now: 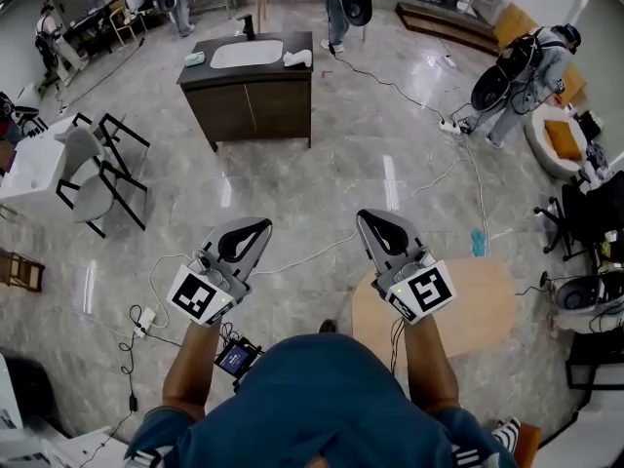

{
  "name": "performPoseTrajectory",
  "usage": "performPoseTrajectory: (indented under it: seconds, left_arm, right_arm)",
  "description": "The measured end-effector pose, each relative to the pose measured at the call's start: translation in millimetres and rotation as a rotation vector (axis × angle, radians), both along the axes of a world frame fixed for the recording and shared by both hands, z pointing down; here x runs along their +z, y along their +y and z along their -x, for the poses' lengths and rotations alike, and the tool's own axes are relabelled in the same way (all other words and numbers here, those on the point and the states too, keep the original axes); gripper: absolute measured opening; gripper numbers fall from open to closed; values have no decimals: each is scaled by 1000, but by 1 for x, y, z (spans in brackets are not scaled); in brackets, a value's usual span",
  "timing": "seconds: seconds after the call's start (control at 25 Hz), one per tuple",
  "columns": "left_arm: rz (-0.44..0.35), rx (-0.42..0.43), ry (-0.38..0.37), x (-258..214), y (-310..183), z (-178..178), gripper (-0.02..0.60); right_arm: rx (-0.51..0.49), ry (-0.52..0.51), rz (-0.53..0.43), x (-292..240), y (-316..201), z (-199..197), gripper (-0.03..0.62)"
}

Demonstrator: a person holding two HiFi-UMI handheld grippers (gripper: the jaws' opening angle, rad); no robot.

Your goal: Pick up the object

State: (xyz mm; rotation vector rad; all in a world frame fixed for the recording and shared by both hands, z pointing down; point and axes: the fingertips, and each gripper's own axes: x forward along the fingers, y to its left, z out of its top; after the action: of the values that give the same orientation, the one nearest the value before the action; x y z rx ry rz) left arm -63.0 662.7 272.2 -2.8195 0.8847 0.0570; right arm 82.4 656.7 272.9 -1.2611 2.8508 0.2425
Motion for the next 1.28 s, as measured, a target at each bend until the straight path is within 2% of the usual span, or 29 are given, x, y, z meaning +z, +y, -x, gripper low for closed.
performPoseTrajectory:
  seconds: [0.24,0.48,0.76,1.28]
  left_arm:
    - [-5,-27,-8,4,-24,-28,3]
    - [10,-26,-4,8,-49,-32,3]
    - [23,8,10,12,-85,-12,3]
    - [12,72,49,9,-130,55,3]
  right_arm:
    - [-32,-4,-11,1,-27,-24,14]
    - [-37,13,8,4,-47,-26,14]
    - [2,18,15,6,-76,-6,14]
    - [72,45,1,2,-113,61,14]
